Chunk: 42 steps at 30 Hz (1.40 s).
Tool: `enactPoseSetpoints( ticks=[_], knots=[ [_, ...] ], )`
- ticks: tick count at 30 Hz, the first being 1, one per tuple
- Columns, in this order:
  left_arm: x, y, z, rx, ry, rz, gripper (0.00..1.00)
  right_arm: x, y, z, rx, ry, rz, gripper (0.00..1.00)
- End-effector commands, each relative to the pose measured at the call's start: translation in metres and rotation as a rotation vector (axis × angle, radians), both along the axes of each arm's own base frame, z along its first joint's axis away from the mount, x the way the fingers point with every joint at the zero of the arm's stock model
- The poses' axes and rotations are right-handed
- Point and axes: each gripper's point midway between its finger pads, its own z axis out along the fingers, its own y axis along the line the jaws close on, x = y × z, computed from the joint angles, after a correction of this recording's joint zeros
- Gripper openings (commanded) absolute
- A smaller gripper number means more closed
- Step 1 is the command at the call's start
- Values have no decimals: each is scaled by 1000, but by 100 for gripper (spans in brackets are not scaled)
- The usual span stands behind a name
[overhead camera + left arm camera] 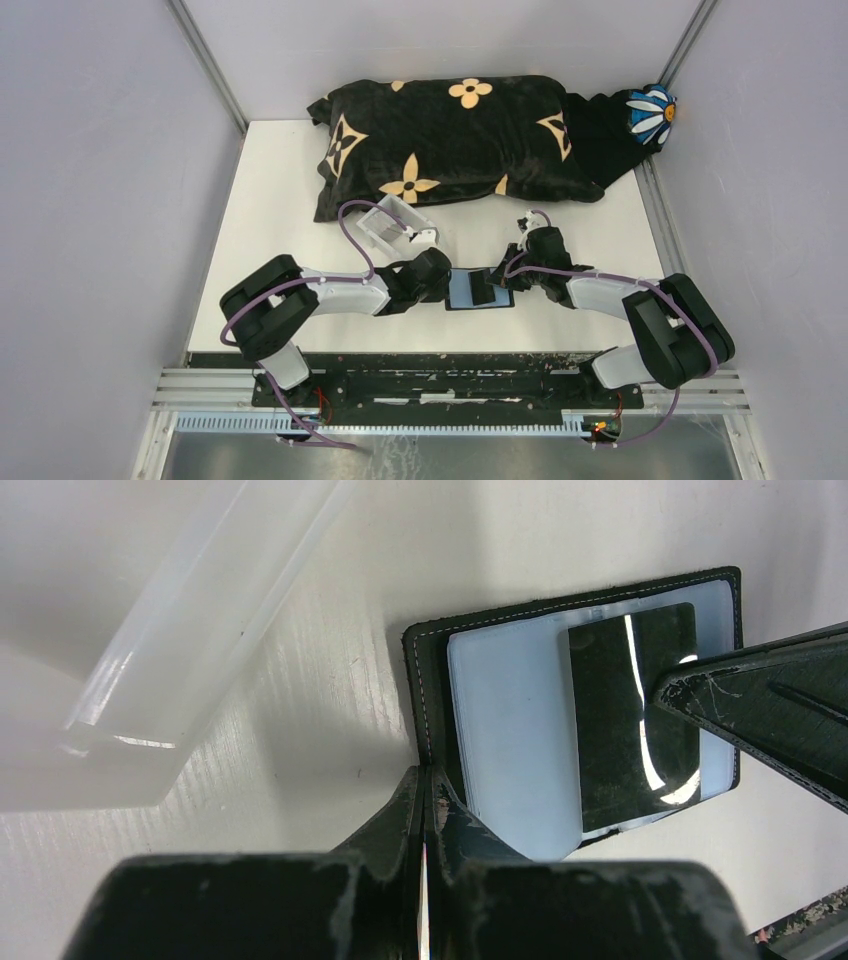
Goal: Put the credit cards into the card holder
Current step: Insert the credit card into the card holder.
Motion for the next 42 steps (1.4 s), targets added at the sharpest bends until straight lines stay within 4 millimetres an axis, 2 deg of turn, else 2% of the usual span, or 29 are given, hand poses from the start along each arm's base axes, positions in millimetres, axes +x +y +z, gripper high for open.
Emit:
enactPoseSetpoints(
  ticks=[1, 11, 27, 30, 34, 36, 42],
  knots=[
    [-16, 33, -24, 147, 47, -3, 3, -17, -9, -23, -86, 78, 13, 1],
    [-18, 34, -27, 153, 54, -8, 3, -14, -5, -23, -87, 71, 2, 1],
    [-20, 31, -33, 157, 68, -26, 3, -20, 19, -26, -111, 68, 40, 1],
    [-20, 30, -33, 156, 70, -29, 3, -22, 25, -28, -117, 73, 58, 7],
    [-21, 30, -33, 158, 71, -32, 3, -24, 26, -29, -144, 74, 65, 26],
    [-21, 30, -34, 159, 70, -32, 3, -24, 24, -25, -162, 62, 62, 32],
    [-20, 29, -33, 157, 69, -35, 3, -21, 16, -14, -205, 32, 55, 40]
  ],
)
